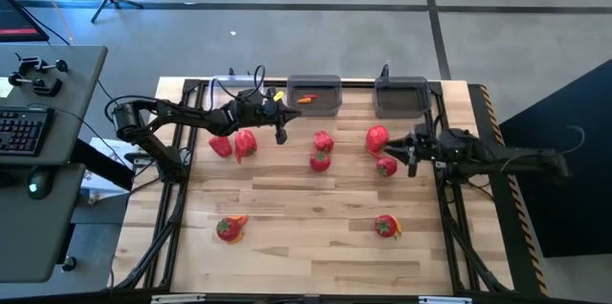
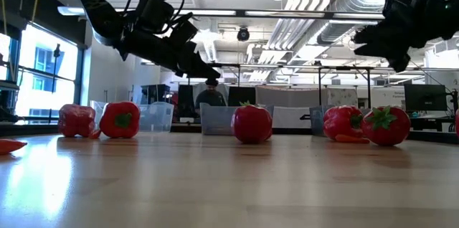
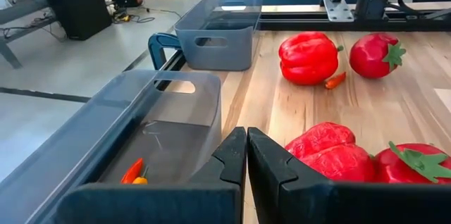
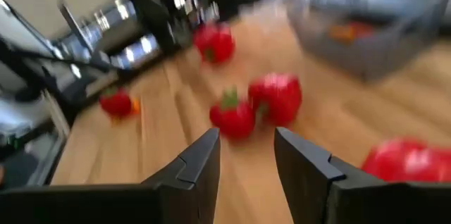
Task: Sort produce into baskets
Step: Put the yellow chili pepper into the left black bin
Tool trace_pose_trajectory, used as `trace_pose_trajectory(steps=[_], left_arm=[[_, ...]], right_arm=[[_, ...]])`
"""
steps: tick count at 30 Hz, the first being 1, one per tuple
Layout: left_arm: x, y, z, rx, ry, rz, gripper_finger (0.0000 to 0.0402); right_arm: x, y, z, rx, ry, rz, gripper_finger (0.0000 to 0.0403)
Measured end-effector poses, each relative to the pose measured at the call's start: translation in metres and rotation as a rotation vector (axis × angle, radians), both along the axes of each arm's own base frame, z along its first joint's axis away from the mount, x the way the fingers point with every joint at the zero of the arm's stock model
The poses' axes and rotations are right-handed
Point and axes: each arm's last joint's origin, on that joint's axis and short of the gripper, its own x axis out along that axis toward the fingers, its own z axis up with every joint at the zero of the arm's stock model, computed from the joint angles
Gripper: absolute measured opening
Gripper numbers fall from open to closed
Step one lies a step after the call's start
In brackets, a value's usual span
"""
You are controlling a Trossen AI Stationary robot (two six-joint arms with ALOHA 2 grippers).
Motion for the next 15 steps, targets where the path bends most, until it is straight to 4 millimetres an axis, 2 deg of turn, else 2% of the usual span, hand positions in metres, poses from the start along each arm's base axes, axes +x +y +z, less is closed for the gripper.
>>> trace_pose_trajectory(steps=[8, 15], left_arm=[[0.0, 0.0, 0.001, 0.003, -0.007, 0.0, 0.0], [0.0, 0.0, 0.0, 0.003, -0.006, 0.001, 0.0]], right_arm=[[0.015, 0.026, 0.01, 0.242, 0.304, 0.06, 0.0126], [0.015, 0.057, -0.002, 0.476, 0.525, 0.073, 0.0126]])
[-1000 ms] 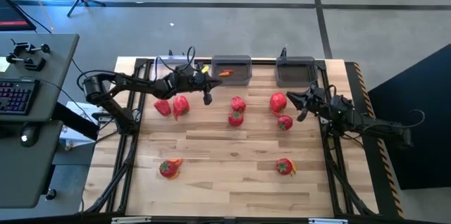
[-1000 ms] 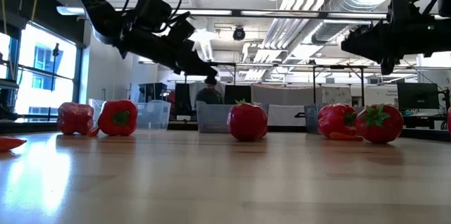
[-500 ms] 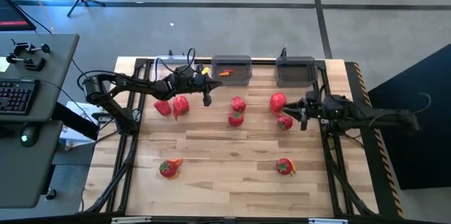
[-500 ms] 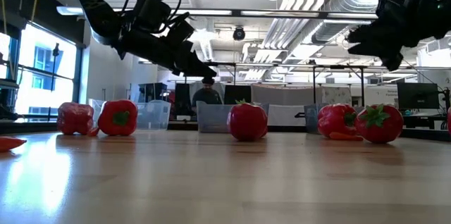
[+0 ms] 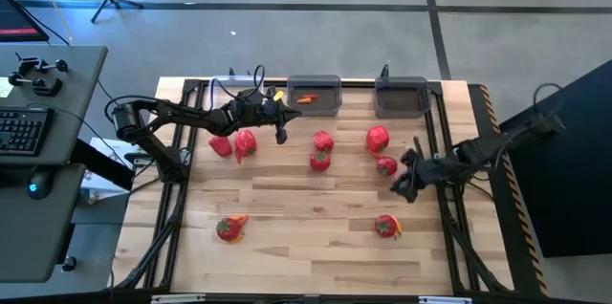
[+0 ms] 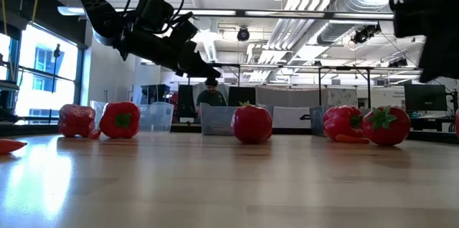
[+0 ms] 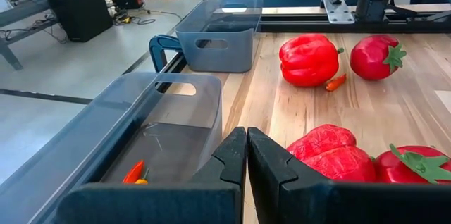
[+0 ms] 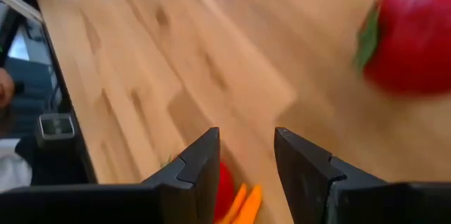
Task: Sort produce into baskets
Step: Put the yellow chili pepper into the left black bin
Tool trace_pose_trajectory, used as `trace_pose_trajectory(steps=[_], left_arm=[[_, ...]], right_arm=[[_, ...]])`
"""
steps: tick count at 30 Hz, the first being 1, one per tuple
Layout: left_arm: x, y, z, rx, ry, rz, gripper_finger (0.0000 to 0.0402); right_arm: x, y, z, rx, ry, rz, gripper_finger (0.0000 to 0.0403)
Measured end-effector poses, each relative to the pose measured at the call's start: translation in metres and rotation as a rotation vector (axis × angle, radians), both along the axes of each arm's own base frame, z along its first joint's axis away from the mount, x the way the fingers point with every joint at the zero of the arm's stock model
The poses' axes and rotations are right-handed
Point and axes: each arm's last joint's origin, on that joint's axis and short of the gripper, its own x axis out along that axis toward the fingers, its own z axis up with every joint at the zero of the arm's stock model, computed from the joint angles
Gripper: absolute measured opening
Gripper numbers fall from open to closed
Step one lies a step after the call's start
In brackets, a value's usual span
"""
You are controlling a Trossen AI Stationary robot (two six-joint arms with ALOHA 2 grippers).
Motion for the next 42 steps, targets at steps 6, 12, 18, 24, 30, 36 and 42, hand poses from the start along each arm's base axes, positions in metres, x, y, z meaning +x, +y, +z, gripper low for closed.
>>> trace_pose_trajectory(steps=[6, 12, 18, 24, 30, 36, 42], left_arm=[[0.0, 0.0, 0.0, 0.0, 0.001, 0.0, 0.0], [0.0, 0.0, 0.0, -0.001, 0.001, 0.0, 0.0], [0.0, 0.0, 0.0, 0.002, -0.005, 0.0, 0.0], [0.0, 0.0, 0.001, 0.002, -0.005, 0.0, 0.0], [0.0, 0.0, 0.001, 0.003, -0.005, 0.0, 0.0], [0.0, 0.0, 0.001, 0.002, -0.005, 0.0, 0.0], [0.0, 0.0, 0.001, 0.002, -0.005, 0.0, 0.0]], right_arm=[[-0.007, 0.024, -0.006, 0.102, 0.089, 0.004, 0.0127], [-0.009, 0.047, -0.02, 0.169, 0.23, -0.04, 0.0127], [-0.005, 0.067, -0.036, 0.234, 0.362, -0.106, 0.0162], [0.0, 0.076, -0.049, 0.243, 0.446, -0.145, 0.0224], [0.005, 0.081, -0.059, 0.215, 0.464, -0.147, 0.0232], [0.008, 0.083, -0.065, 0.194, 0.477, -0.149, 0.0232], [0.007, 0.082, -0.066, 0.172, 0.496, -0.156, 0.0232]])
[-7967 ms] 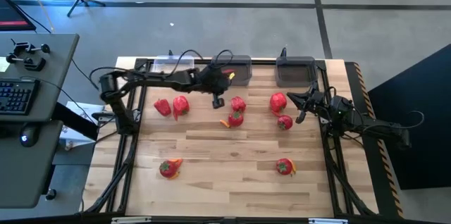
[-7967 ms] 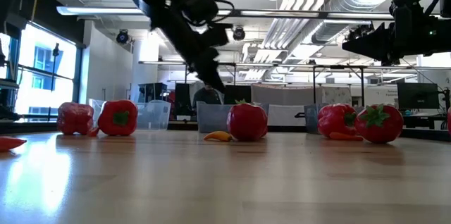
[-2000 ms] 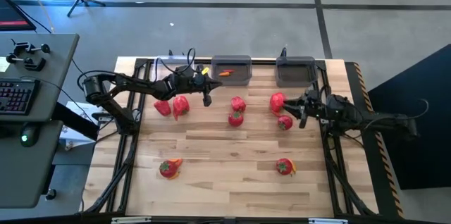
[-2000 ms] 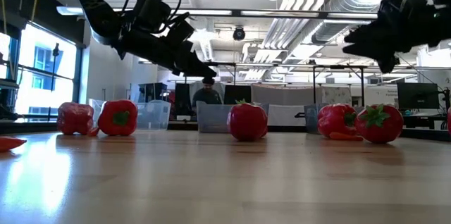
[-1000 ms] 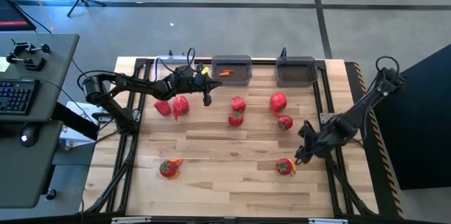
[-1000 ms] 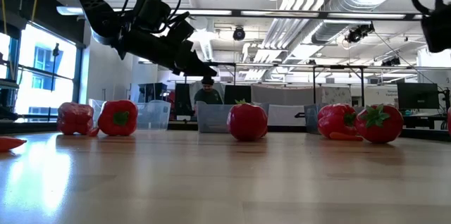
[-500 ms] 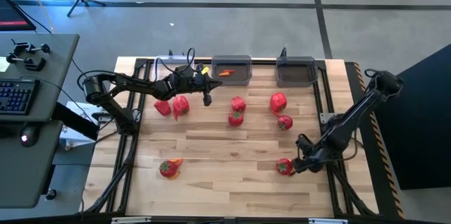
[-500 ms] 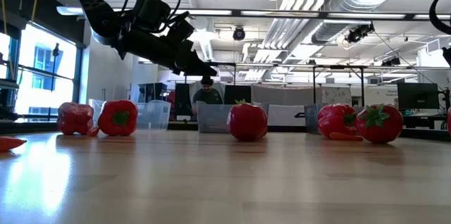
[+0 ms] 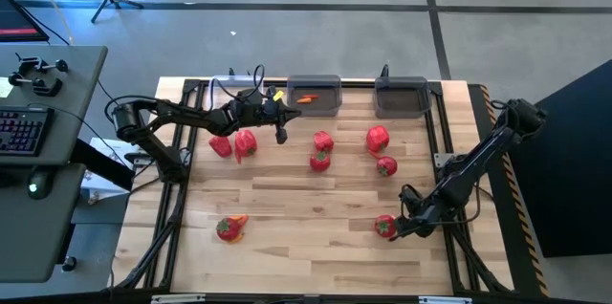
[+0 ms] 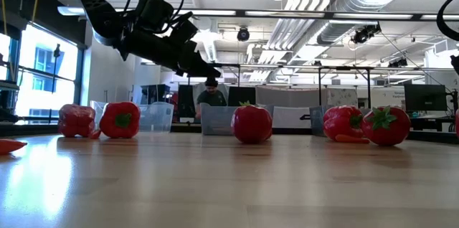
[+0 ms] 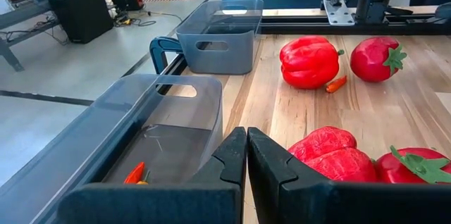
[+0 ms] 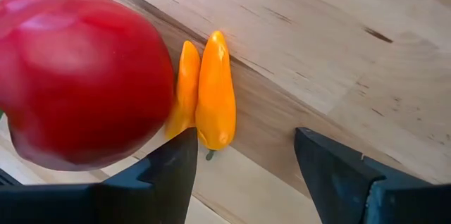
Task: Sort produce into baskets
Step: Put the yellow chili pepper into the left black bin
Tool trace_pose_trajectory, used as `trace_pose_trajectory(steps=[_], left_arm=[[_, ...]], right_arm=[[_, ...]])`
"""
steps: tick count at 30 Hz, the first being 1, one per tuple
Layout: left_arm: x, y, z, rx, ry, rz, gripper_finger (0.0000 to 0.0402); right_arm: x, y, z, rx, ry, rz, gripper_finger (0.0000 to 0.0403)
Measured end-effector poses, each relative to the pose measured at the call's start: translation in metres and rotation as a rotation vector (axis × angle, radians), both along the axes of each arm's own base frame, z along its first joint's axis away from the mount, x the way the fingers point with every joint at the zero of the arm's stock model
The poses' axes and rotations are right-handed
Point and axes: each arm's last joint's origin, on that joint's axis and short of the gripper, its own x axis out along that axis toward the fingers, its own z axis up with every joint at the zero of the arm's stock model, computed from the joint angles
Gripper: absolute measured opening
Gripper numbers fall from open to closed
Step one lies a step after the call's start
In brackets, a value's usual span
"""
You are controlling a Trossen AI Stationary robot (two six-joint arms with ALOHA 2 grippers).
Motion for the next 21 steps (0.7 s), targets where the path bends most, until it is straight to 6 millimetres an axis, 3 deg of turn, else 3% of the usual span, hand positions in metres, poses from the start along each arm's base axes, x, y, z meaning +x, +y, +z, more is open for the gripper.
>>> trace_pose_trajectory(steps=[8, 17, 21], left_arm=[[0.0, 0.0, 0.0, 0.002, 0.001, 0.007, 0.0], [0.0, 0.0, 0.0, 0.002, 0.001, 0.008, 0.0], [0.0, 0.0, 0.0, 0.002, 0.001, 0.008, 0.0]], right_arm=[[-0.001, -0.001, -0.001, -0.013, 0.021, -0.01, 0.0232], [0.006, -0.005, 0.015, -0.133, 0.019, 0.078, 0.0232], [0.01, -0.007, 0.013, -0.173, 0.013, 0.169, 0.0231]])
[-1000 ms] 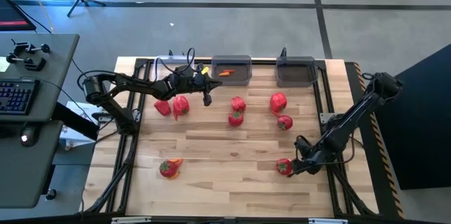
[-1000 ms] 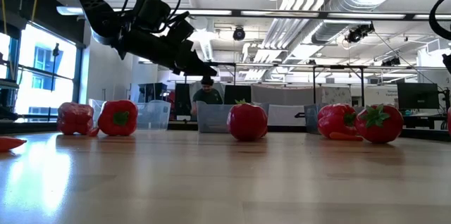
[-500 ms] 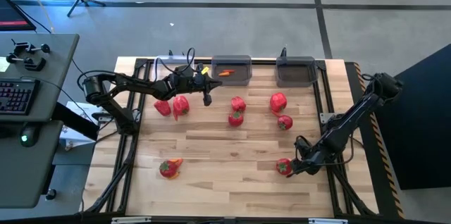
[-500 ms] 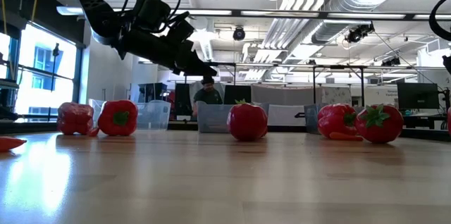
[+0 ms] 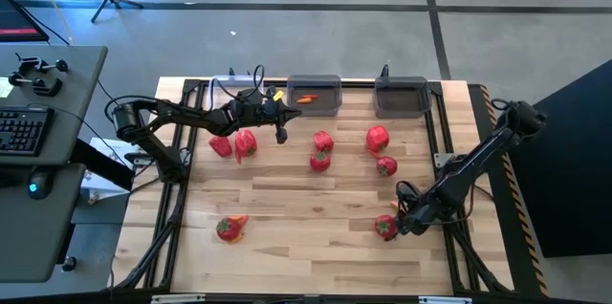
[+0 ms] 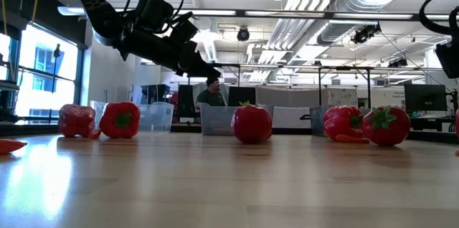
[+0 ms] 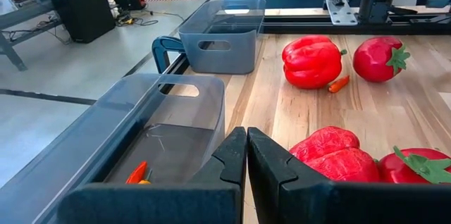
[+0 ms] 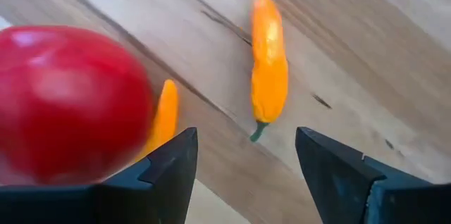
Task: Sort produce into baskets
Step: Put the yellow chili pepper into the left black bin
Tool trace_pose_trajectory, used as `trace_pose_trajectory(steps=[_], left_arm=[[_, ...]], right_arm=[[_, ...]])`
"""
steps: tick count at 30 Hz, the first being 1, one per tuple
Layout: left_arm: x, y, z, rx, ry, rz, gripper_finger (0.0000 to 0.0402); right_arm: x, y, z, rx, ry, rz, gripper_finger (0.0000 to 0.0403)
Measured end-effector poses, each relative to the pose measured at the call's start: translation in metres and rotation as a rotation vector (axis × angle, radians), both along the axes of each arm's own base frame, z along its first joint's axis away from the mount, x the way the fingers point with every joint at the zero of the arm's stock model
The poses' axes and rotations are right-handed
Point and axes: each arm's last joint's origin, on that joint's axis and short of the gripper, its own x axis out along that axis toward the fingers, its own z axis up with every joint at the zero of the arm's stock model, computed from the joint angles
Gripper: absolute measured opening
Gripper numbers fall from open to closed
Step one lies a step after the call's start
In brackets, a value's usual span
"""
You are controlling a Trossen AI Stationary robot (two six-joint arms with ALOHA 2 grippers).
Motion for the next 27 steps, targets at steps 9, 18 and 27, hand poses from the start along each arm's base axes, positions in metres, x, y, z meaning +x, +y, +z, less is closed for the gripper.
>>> trace_pose_trajectory(steps=[9, 18, 27], left_arm=[[0.0, 0.0, 0.0, 0.0, 0.001, 0.0, 0.0], [0.0, 0.0, -0.001, -0.012, 0.004, 0.003, 0.0], [-0.008, 0.007, -0.003, -0.055, -0.031, 0.06, 0.0]], right_arm=[[0.007, -0.002, -0.016, -0.092, 0.084, 0.17, 0.0166], [0.007, -0.003, -0.002, -0.127, 0.122, 0.248, 0.002], [0.014, -0.007, 0.029, -0.124, 0.01, 0.255, 0.0002]])
